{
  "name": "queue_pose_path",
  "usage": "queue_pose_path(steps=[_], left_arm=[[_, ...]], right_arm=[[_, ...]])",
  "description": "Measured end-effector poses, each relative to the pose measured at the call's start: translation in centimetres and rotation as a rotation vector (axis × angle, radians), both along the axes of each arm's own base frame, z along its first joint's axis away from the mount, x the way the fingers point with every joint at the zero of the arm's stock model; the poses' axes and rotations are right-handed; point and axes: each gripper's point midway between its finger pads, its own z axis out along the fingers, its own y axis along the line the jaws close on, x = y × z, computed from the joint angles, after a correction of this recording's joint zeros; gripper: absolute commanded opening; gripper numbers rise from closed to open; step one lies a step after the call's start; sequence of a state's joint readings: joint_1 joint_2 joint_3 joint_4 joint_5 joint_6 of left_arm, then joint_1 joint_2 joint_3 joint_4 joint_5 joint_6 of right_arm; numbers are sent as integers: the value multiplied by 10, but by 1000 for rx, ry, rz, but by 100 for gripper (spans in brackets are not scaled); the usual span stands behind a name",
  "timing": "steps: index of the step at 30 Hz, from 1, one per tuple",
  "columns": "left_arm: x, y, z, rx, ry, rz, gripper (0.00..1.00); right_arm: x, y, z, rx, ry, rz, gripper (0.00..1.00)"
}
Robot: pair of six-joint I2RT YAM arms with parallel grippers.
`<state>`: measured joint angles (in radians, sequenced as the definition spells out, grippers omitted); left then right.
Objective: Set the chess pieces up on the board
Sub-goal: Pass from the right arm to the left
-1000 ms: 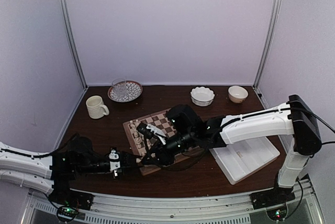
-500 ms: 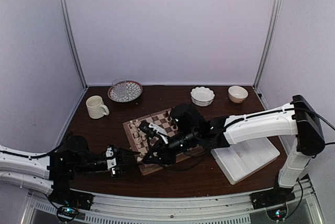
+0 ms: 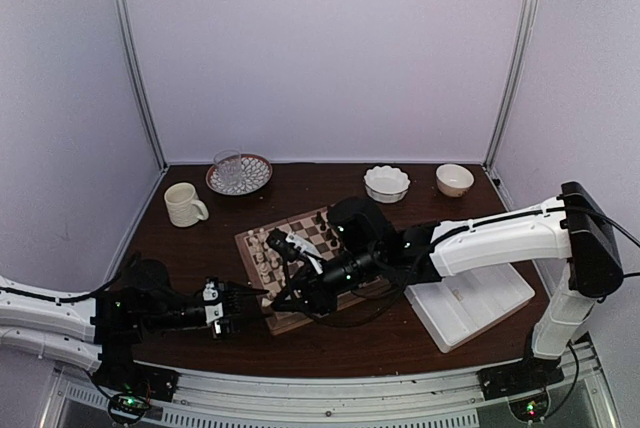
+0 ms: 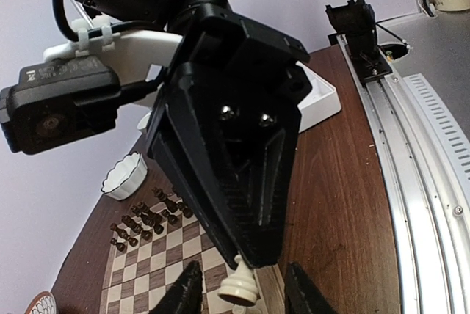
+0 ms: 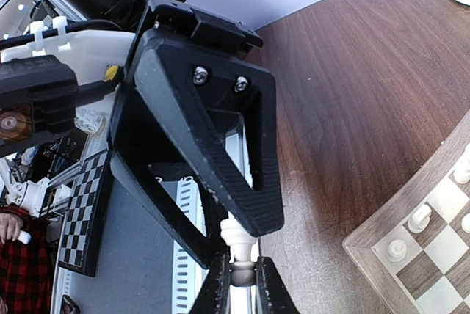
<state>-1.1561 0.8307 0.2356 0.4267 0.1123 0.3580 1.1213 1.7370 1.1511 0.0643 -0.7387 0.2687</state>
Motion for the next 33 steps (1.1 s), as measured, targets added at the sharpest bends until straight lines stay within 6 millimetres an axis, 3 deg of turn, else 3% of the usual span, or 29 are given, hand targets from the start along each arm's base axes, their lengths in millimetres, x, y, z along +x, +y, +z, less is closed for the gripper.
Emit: queue_pose_path(steps=[12,16,18,26,33], left_arm=[[0,-1,-4,11,6,-2,12],[0,-1,-4,15,1,-3,3],[0,-1,-4,13,2,-4,0],[4,0,0,-2,-1,21,0],[19,1,7,-61,2,110,0]], right_arm=[[-2,-3,0,4,0,2,8],[-2,-3,0,8,3,2,14],[-2,-3,0,11,7,-3,23],[1,-10,9,75,10,-65,51],[12,-15,20,174,31,-160,53]])
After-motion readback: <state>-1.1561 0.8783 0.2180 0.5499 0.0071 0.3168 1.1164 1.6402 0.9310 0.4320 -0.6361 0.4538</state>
